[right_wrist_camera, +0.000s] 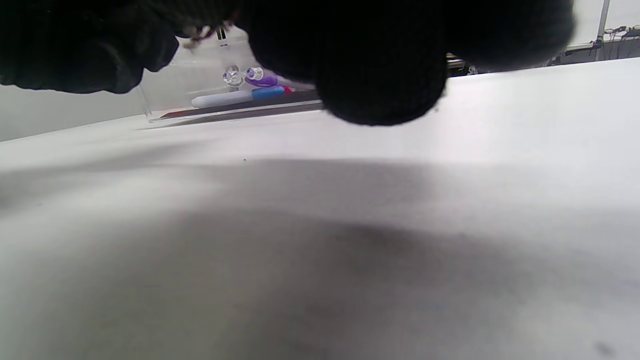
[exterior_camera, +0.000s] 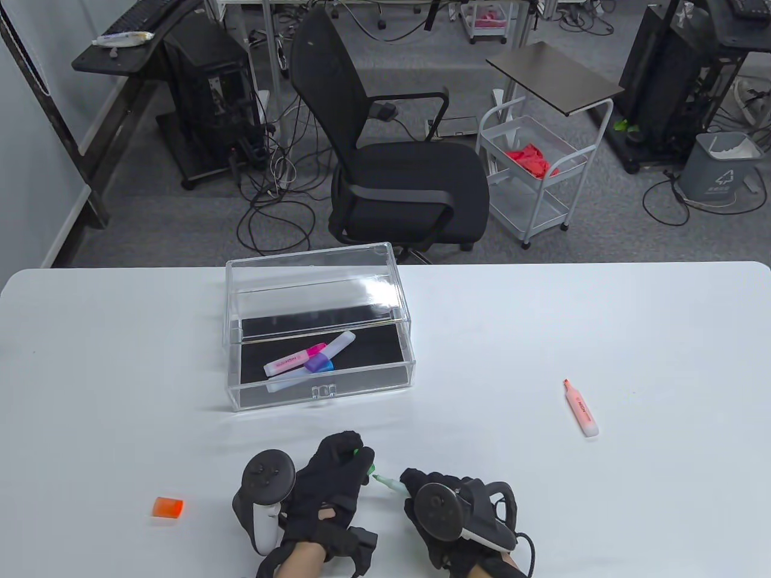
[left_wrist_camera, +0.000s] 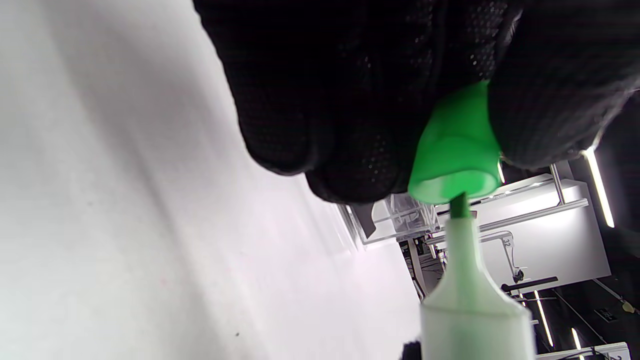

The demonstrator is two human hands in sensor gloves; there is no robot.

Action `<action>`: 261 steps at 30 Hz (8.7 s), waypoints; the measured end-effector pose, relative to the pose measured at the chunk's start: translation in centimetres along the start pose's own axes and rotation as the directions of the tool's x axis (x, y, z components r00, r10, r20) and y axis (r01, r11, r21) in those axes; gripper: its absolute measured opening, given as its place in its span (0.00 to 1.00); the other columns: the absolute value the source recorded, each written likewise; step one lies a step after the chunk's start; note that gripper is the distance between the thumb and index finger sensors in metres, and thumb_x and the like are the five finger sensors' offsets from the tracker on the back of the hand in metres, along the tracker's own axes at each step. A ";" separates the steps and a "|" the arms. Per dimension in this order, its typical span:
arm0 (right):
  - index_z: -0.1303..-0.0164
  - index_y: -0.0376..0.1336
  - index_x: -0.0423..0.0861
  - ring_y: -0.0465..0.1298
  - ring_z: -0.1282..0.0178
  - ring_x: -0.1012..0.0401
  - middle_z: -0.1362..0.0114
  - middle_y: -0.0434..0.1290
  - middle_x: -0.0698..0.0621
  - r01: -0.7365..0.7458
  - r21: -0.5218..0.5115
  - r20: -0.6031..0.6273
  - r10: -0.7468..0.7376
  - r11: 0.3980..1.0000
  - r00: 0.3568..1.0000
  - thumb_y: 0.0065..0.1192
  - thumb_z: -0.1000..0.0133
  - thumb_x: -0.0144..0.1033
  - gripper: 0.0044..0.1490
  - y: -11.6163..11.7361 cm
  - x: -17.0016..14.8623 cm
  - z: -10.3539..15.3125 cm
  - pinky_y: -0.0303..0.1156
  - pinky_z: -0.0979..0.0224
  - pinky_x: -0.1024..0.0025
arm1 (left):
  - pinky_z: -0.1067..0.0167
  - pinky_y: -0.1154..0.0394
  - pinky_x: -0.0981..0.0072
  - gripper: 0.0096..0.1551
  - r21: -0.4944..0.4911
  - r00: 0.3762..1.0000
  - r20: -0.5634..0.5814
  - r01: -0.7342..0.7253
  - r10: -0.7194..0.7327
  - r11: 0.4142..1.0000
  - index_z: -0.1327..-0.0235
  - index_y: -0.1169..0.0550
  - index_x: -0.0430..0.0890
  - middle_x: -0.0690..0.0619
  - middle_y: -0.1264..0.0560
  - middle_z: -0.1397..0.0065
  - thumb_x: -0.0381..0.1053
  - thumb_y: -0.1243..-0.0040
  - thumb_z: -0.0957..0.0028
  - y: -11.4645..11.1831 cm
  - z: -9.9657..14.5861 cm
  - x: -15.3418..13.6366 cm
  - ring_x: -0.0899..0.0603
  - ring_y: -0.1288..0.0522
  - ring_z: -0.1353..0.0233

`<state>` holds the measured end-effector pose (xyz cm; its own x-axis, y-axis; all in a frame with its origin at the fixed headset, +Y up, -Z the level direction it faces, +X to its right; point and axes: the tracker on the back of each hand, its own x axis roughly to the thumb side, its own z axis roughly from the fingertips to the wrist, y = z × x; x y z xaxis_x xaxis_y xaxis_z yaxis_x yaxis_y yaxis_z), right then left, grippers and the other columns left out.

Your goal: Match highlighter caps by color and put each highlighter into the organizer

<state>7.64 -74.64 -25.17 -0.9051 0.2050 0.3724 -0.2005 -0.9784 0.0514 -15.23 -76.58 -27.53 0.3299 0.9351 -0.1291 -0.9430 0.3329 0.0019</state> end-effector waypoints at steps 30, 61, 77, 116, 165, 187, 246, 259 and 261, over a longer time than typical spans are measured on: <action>0.35 0.58 0.53 0.77 0.53 0.55 0.41 0.70 0.50 -0.061 -0.088 -0.096 0.052 0.994 0.994 0.60 0.52 0.36 0.32 -0.8 -1.3 0.1 0.75 0.49 0.51 | 0.45 0.10 0.57 0.28 -0.080 0.888 0.282 0.400 -0.364 0.913 0.35 0.22 0.55 0.48 0.17 0.37 0.57 0.38 0.50 -3.8 1.1 3.0 0.45 0.08 0.46; 0.34 0.58 0.54 0.75 0.47 0.54 0.37 0.69 0.51 0.005 -0.095 -0.117 -0.017 0.995 0.993 0.62 0.51 0.36 0.33 -1.7 -2.5 0.1 0.72 0.42 0.49 | 0.28 0.24 0.47 0.49 0.198 0.439 0.346 0.830 -0.829 0.522 0.22 0.42 0.64 0.56 0.35 0.19 0.69 0.34 0.54 -6.3 4.0 5.6 0.41 0.25 0.21; 0.31 0.54 0.56 0.71 0.38 0.52 0.30 0.64 0.50 -0.010 -0.071 -0.067 0.005 0.997 0.998 0.66 0.52 0.40 0.39 -1.7 -1.9 0.2 0.67 0.34 0.45 | 0.36 0.17 0.54 0.33 0.137 0.371 0.388 0.882 -0.844 0.451 0.31 0.27 0.60 0.56 0.22 0.32 0.64 0.39 0.53 -7.4 3.7 5.3 0.47 0.13 0.37; 0.24 0.44 0.55 0.46 0.18 0.40 0.17 0.46 0.44 0.125 -0.009 -0.205 -0.124 0.992 0.971 0.61 0.51 0.51 0.47 -1.6 -4.1 0.1 0.46 0.24 0.31 | 0.25 0.27 0.52 0.36 0.174 0.180 -0.065 0.970 -0.981 0.167 0.25 0.35 0.64 0.61 0.30 0.24 0.65 0.43 0.50 0.8 -12.7 10.8 0.48 0.22 0.24; 0.26 0.44 0.66 0.34 0.15 0.45 0.15 0.38 0.56 0.027 0.036 -0.265 -0.017 0.999 0.964 0.57 0.52 0.54 0.44 -0.8 -4.5 0.3 0.36 0.23 0.30 | 0.19 0.53 0.42 0.55 -0.042 0.508 0.042 0.861 -0.861 0.506 0.20 0.56 0.71 0.62 0.61 0.12 0.86 0.58 0.59 5.7 2.2 0.5 0.44 0.61 0.09; 0.25 0.41 0.62 0.33 0.15 0.45 0.16 0.35 0.53 -0.033 -0.077 -0.577 -0.018 0.996 0.817 0.60 0.52 0.51 0.48 -8.4 -13.9 -0.5 0.33 0.23 0.30 | 0.19 0.55 0.42 0.55 -0.154 0.486 0.024 0.865 -0.874 0.477 0.20 0.58 0.70 0.62 0.62 0.13 0.86 0.58 0.59 5.2 1.3 -0.7 0.44 0.62 0.10; 0.34 0.48 0.44 0.79 0.47 0.52 0.36 0.66 0.43 -0.166 0.111 -0.649 0.198 0.980 0.734 0.52 0.50 0.39 0.35 -7.0 -13.2 -5.5 0.72 0.40 0.42 | 0.19 0.54 0.43 0.55 -0.215 0.472 -0.074 0.853 -0.878 0.476 0.19 0.57 0.66 0.60 0.60 0.13 0.83 0.56 0.56 6.1 0.6 -1.9 0.44 0.61 0.10; 0.34 0.50 0.46 0.79 0.42 0.50 0.31 0.66 0.43 -0.211 0.025 -0.373 0.205 0.977 0.905 0.55 0.50 0.37 0.34 -7.1 -1.7 -3.5 0.71 0.37 0.41 | 0.19 0.54 0.43 0.55 -0.231 0.455 -0.048 0.861 -0.889 0.453 0.19 0.57 0.65 0.60 0.61 0.13 0.83 0.56 0.56 5.2 0.7 -1.9 0.44 0.61 0.10; 0.34 0.50 0.47 0.78 0.44 0.51 0.32 0.66 0.44 -0.211 0.016 -0.334 0.204 0.977 0.920 0.55 0.50 0.37 0.34 -6.3 -0.2 -2.7 0.72 0.39 0.43 | 0.19 0.53 0.43 0.55 -0.225 0.447 -0.039 0.868 -0.894 0.444 0.19 0.57 0.66 0.60 0.61 0.13 0.83 0.56 0.56 5.1 0.7 -1.8 0.44 0.61 0.10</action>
<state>8.12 -68.44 -28.05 -0.9991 -0.0019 0.0434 0.0013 -0.9999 -0.0131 -20.59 -76.46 -26.60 0.9884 0.1156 -0.0980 -0.1421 0.9318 -0.3340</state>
